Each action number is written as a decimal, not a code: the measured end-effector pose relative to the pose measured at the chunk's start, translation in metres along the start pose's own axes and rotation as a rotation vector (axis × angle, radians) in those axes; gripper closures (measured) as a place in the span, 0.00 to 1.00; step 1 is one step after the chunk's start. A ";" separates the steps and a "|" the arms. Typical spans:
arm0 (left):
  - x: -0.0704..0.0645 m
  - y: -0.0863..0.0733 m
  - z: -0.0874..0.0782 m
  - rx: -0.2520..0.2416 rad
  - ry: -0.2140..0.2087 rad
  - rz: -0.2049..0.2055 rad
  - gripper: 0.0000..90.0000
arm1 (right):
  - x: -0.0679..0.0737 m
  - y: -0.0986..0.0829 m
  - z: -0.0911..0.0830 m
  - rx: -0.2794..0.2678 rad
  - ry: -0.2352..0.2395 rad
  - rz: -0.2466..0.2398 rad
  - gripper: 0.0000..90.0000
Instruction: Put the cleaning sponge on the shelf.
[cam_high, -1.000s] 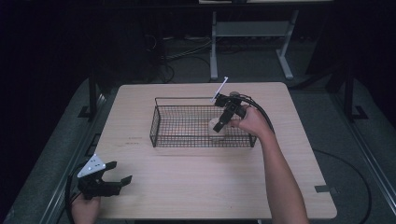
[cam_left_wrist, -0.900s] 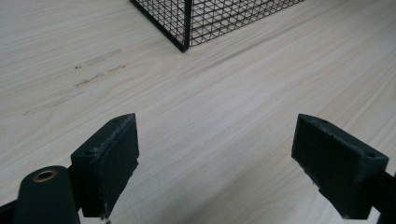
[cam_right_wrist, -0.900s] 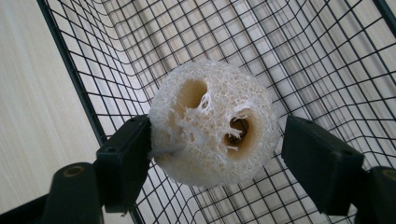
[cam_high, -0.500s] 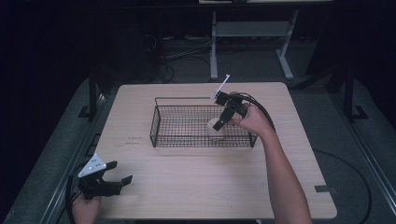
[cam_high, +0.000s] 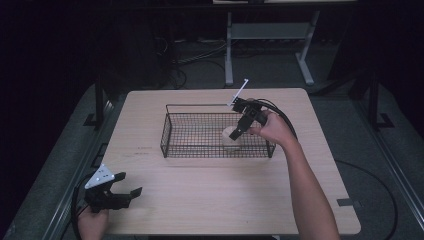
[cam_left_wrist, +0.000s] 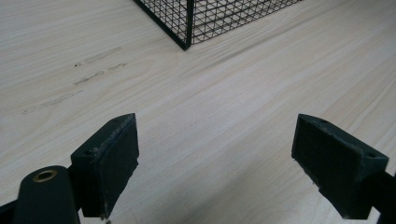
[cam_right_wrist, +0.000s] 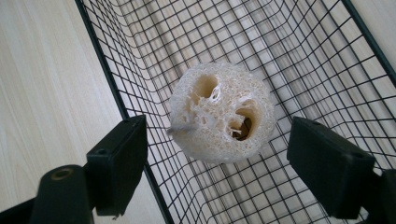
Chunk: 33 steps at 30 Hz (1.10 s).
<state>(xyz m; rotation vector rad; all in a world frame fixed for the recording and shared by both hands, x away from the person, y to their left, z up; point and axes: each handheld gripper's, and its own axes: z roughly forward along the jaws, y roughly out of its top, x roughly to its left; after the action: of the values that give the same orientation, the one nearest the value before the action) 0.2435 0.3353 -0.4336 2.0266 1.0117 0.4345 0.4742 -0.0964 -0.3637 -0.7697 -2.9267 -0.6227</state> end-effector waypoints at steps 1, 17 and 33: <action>0.000 0.000 0.000 -0.001 0.000 0.003 0.15 | 0.002 0.000 0.000 0.002 0.002 -0.006 0.22; -0.002 -0.001 -0.002 -0.009 -0.005 0.005 0.15 | 0.013 -0.001 -0.011 0.001 -0.018 -0.014 0.20; -0.003 0.000 -0.002 -0.007 -0.004 0.007 0.15 | 0.021 -0.007 -0.018 0.009 -0.032 -0.027 0.19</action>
<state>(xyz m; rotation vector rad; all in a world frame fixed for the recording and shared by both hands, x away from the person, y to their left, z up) 0.2405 0.3345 -0.4325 2.0246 0.9990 0.4366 0.4517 -0.0990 -0.3464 -0.7474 -2.9718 -0.6041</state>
